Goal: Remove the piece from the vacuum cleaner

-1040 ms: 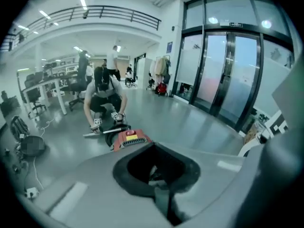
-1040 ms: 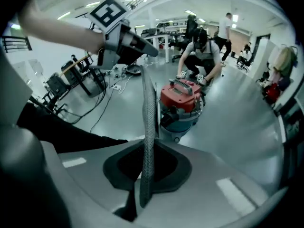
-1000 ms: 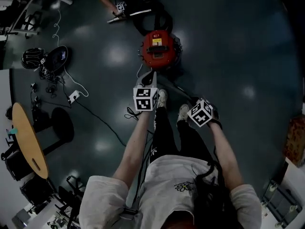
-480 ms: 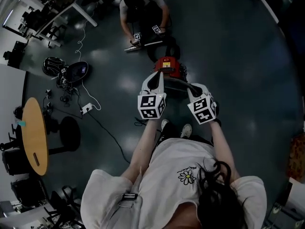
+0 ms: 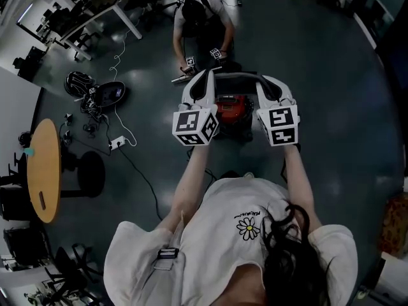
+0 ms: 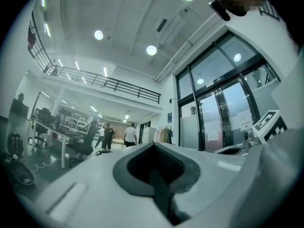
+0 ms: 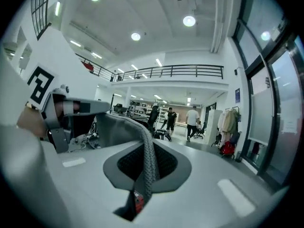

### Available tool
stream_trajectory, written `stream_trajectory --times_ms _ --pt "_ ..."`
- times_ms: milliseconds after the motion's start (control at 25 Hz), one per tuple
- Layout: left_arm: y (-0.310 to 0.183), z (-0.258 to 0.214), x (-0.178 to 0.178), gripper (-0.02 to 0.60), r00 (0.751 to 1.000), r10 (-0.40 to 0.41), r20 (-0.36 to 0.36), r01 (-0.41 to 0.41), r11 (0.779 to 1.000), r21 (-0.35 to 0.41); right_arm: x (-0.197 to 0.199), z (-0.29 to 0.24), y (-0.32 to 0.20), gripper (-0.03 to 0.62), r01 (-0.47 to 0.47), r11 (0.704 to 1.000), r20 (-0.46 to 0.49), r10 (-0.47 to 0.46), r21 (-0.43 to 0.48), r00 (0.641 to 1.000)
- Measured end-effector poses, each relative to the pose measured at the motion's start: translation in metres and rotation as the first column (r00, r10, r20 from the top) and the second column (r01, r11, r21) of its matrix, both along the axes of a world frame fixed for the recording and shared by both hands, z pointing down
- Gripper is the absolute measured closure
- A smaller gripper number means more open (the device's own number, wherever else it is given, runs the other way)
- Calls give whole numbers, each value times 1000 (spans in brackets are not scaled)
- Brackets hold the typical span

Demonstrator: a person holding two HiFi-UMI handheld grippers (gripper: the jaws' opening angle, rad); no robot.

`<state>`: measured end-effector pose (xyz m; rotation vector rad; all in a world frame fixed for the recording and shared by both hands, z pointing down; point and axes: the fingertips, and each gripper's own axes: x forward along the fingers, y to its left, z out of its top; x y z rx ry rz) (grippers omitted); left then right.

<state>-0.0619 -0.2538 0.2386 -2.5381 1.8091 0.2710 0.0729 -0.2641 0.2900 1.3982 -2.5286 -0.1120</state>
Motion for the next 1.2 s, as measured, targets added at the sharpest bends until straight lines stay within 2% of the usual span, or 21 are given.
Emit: stream_trajectory --times_ms 160,240,440,920,1200 --pt "12 -26 3 580 1000 17 -16 -16 997 76 11 -30 2 557 -8 1000 157 5 21 988" --pt "12 -34 1 580 1000 17 -6 -16 995 98 11 -37 0 559 -13 1000 201 8 26 980" --pt "4 -34 4 580 1000 10 30 -13 995 99 13 -34 -2 559 -31 999 208 27 18 978" --pt "-6 -27 -3 581 1000 5 3 -5 997 78 7 -37 -5 559 -44 999 190 38 31 981" --pt "1 -36 -4 580 1000 4 -2 -4 995 98 2 -42 3 559 -40 998 191 30 44 981"
